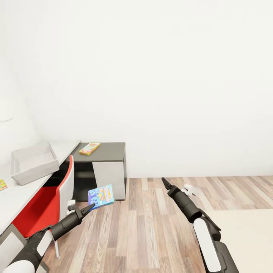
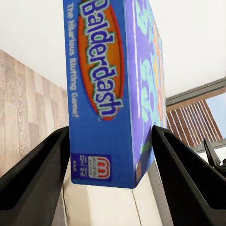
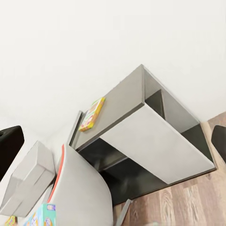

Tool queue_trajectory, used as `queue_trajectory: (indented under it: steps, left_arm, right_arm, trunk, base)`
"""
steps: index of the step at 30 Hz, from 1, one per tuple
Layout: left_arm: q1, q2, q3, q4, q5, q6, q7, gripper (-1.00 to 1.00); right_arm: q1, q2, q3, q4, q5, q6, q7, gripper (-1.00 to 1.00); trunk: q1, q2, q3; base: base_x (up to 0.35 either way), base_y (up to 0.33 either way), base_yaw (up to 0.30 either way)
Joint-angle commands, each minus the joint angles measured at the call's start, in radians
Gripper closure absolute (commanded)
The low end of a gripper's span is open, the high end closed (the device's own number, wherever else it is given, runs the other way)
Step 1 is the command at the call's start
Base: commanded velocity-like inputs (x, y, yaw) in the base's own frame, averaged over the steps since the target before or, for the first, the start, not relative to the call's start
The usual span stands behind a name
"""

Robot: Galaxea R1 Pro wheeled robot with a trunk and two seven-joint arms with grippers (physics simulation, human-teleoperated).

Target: Put all the toys in the child's room - the three board games (two on the bed and one on the table), the two jigsaw puzzles on the table, and the tennis ball on the table - inside the toy box on the table in the child's room.

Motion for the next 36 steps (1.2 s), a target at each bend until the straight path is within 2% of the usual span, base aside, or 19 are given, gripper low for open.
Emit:
queue_trajectory:
  steps: [1, 4, 7, 9, 11, 15, 19, 23, 28, 32, 36]
  left_arm:
    - [-0.001, 0.000, 0.002, 0.000, 0.002, 0.009, -0.003, 1.00]
    - [-0.001, 0.000, 0.002, -0.004, 0.002, 0.013, -0.012, 1.00]
    - [0.001, 0.001, 0.001, -0.046, 0.002, 0.031, -0.041, 1.00]
    - [0.004, 0.000, -0.001, -0.103, 0.002, 0.070, -0.060, 1.00]
    - [0.010, 0.000, -0.003, -0.200, -0.001, 0.136, -0.073, 1.00]
    - [0.036, 0.000, -0.003, -0.352, -0.001, 0.221, -0.081, 1.00]
    - [0.057, 0.002, 0.000, -0.454, -0.002, 0.305, -0.085, 1.00]
    - [0.080, 0.007, 0.002, -0.538, -0.002, 0.355, -0.086, 1.00]
    - [0.107, 0.019, 0.002, -0.614, -0.001, 0.387, -0.087, 1.00]
    - [0.114, 0.034, 0.002, -0.640, 0.002, 0.404, -0.087, 1.00]
    - [0.115, 0.042, 0.002, -0.664, 0.002, 0.422, -0.088, 1.00]
  right_arm:
    - [-0.001, 0.001, -0.003, -0.001, -0.006, 0.008, 0.004, -1.00]
    - [-0.001, 0.001, -0.003, -0.001, -0.006, 0.008, 0.004, -1.00]
    - [-0.001, 0.001, -0.003, -0.001, -0.005, 0.008, 0.004, -1.00]
    - [-0.001, 0.002, -0.003, -0.001, -0.005, 0.008, 0.003, -1.00]
    - [-0.001, 0.002, -0.003, -0.001, -0.005, 0.008, 0.002, -1.00]
    - [-0.001, 0.003, -0.002, -0.001, -0.005, 0.008, 0.002, -1.00]
    - [-0.001, 0.004, -0.002, 0.000, -0.005, 0.008, 0.001, -1.00]
    - [-0.001, 0.004, -0.002, 0.000, -0.005, 0.008, 0.001, -1.00]
    - [-0.001, 0.004, 0.006, 0.000, -0.004, 0.008, 0.001, -1.00]
    - [-0.001, 0.000, 0.046, 0.001, -0.002, 0.007, -0.001, -1.00]
    - [-0.001, -0.002, 0.058, 0.001, -0.002, 0.007, -0.001, -1.00]
  trunk:
    - [0.001, -0.002, -0.002]
    - [0.001, -0.002, -0.002]
    - [0.001, -0.002, -0.002]
    - [0.001, -0.002, -0.003]
    - [0.001, -0.002, -0.004]
    - [0.001, -0.002, -0.005]
    - [0.001, -0.002, -0.007]
    - [0.001, -0.002, -0.009]
    - [0.001, -0.002, -0.012]
    - [0.001, -0.002, -0.015]
    - [0.001, -0.002, -0.018]
  base:
    - [0.000, 0.000, 0.245]
    - [0.000, 0.000, 0.266]
    - [0.000, 0.000, 0.280]
    - [0.000, 0.000, 0.284]
    - [0.000, 0.000, 0.286]
    - [0.000, 0.000, 0.286]
    - [0.000, 0.000, 0.287]
    - [0.000, 0.000, 0.282]
    - [0.000, 0.000, 0.276]
    - [0.000, 0.000, 0.274]
    - [0.000, 0.000, 0.274]
